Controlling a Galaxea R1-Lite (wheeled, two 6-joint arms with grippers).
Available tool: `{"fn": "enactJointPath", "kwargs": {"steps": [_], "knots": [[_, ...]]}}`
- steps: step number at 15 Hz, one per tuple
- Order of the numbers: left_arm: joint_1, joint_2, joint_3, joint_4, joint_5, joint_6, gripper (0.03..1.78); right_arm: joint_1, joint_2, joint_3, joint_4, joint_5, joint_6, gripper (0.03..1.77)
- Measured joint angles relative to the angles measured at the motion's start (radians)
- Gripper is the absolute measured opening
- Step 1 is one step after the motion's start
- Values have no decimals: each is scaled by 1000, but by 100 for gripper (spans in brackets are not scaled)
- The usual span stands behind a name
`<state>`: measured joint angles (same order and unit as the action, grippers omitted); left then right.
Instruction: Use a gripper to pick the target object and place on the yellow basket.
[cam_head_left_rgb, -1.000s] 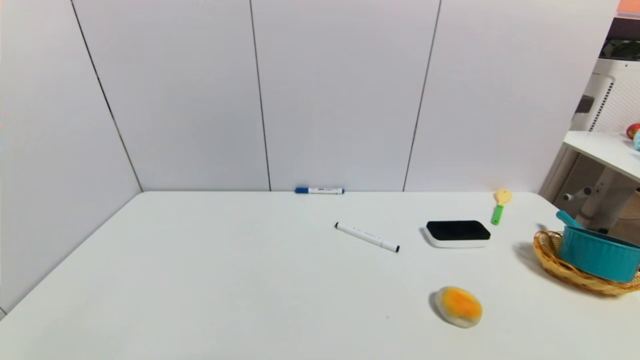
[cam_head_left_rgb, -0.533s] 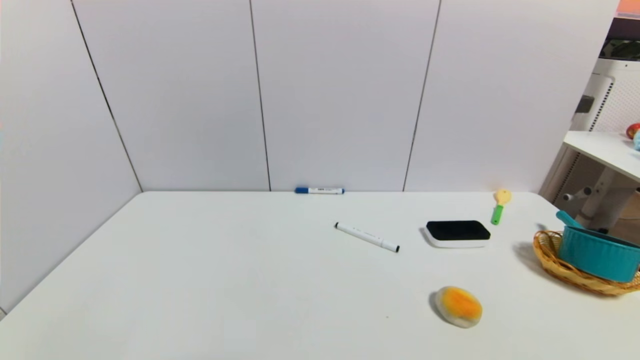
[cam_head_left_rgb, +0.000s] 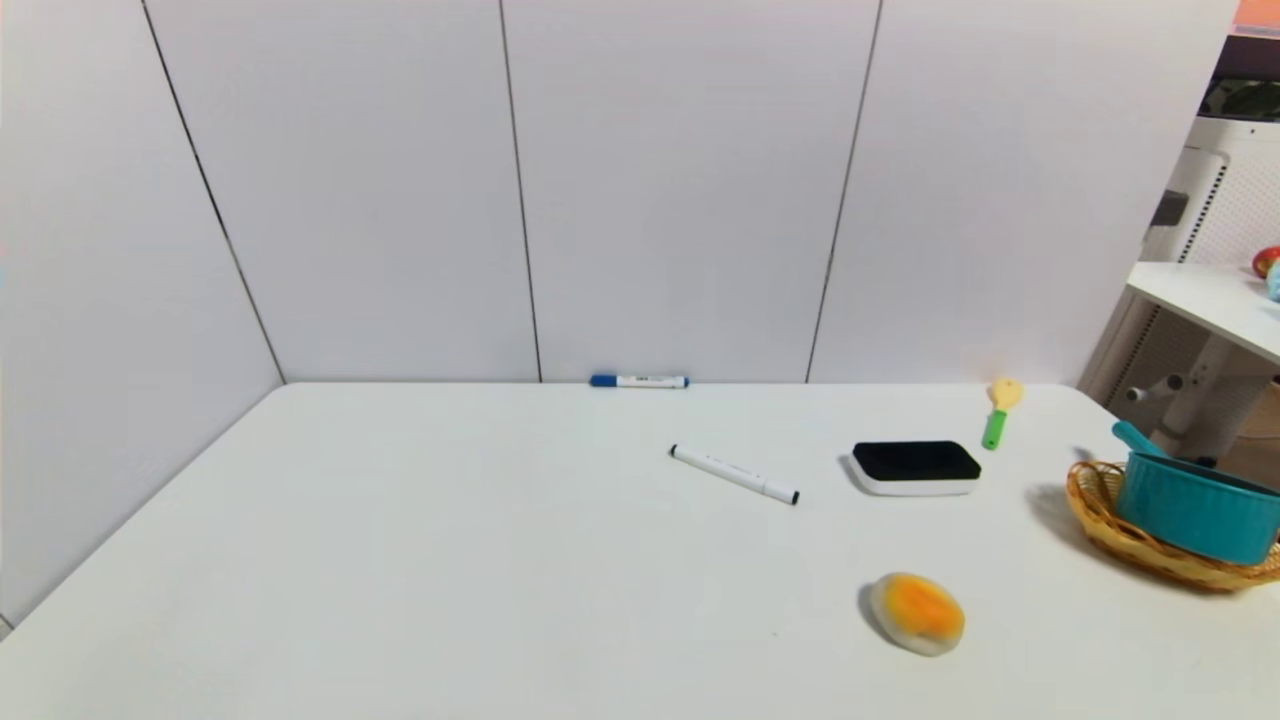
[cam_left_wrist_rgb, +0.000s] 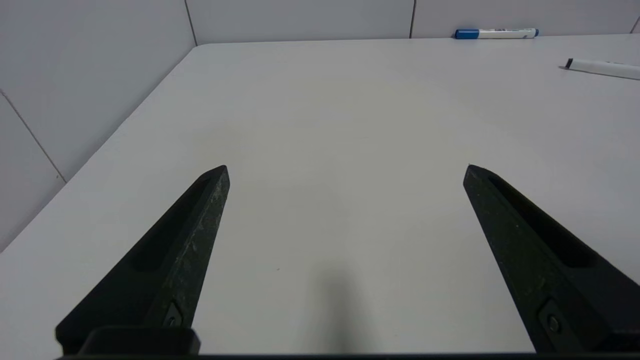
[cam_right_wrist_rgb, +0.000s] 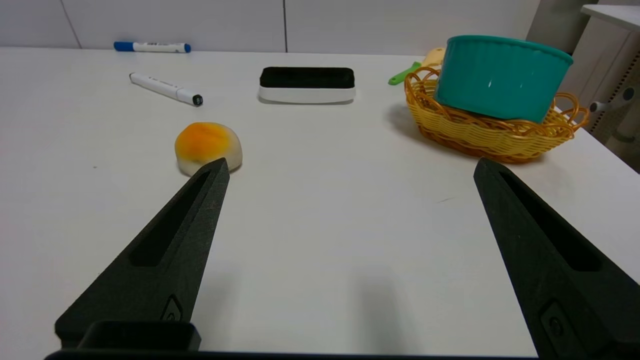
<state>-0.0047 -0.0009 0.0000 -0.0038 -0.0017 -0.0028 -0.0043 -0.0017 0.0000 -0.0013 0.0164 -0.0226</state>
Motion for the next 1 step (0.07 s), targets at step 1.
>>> {"fn": "enactJointPath", "kwargs": {"steps": [1], "knots": [[0, 0, 0, 0, 0, 0, 169, 0, 0, 0, 0, 0, 0, 169]]}}
